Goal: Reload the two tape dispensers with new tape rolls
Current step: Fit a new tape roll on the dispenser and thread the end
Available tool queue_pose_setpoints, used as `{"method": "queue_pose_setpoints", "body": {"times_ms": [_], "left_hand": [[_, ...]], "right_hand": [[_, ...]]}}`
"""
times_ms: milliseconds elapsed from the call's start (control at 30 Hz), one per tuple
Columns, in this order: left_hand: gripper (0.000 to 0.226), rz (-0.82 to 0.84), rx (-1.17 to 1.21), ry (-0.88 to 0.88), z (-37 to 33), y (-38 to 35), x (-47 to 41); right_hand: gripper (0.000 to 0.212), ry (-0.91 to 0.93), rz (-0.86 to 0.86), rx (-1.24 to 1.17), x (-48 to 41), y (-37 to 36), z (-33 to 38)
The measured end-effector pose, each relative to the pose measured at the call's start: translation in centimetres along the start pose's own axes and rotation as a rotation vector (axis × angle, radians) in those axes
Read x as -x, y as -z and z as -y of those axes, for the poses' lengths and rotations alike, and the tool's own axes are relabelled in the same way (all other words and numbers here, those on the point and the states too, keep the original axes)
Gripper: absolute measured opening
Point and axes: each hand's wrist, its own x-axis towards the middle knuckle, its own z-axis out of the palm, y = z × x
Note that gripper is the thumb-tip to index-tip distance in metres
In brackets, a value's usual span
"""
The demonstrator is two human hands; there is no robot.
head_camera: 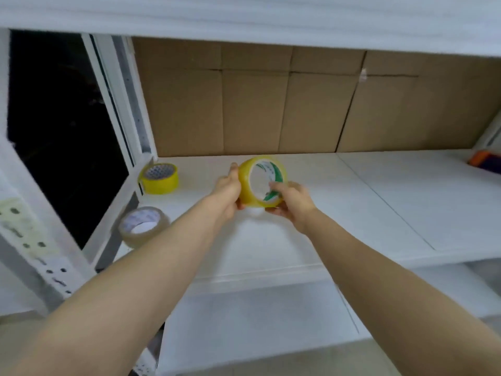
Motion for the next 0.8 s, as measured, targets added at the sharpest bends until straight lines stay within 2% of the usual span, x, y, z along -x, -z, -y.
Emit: {"method": "queue_pose_setpoints", "body": {"times_ms": [67, 167, 233, 333, 467, 700, 800], "left_hand": [[0.042, 0.069, -0.015, -0.019, -0.2, -4.3, 1.5], [0.047, 0.178, -0.036, -0.015, -0.2, -11.8, 3.8], [0.050, 0.256, -0.065, 0.002, 0.2, -17.5, 5.4], [0.047, 0.358, -0.101, -0.004, 1.4, -26.4, 8.2], [0.044, 0.443, -0.141, 0.004, 3.3, -37.2, 11.7], [0.050, 0.564, -0.212, 0.101, 4.8, -51.2, 15.3], [0.055, 0.703, -0.251, 0.140, 4.9, -56.1, 16.2]], "right_hand": [[0.003, 0.040, -0.065, -0.011, 0.1, 4.0, 0.0], [0.011, 0.062, -0.151, -0.045, 0.3, 11.7, 0.3], [0.007, 0.063, -0.203, -0.043, 0.4, 17.9, 0.5], [0.012, 0.050, -0.279, -0.034, 1.0, 27.6, 0.7], [0.003, 0.015, -0.369, -0.057, 2.5, 38.8, 0.3], [0.005, 0.001, -0.515, -0.088, 4.0, 52.8, -0.5], [0.008, 0.011, -0.582, -0.125, 3.7, 57.5, -0.9]]}}
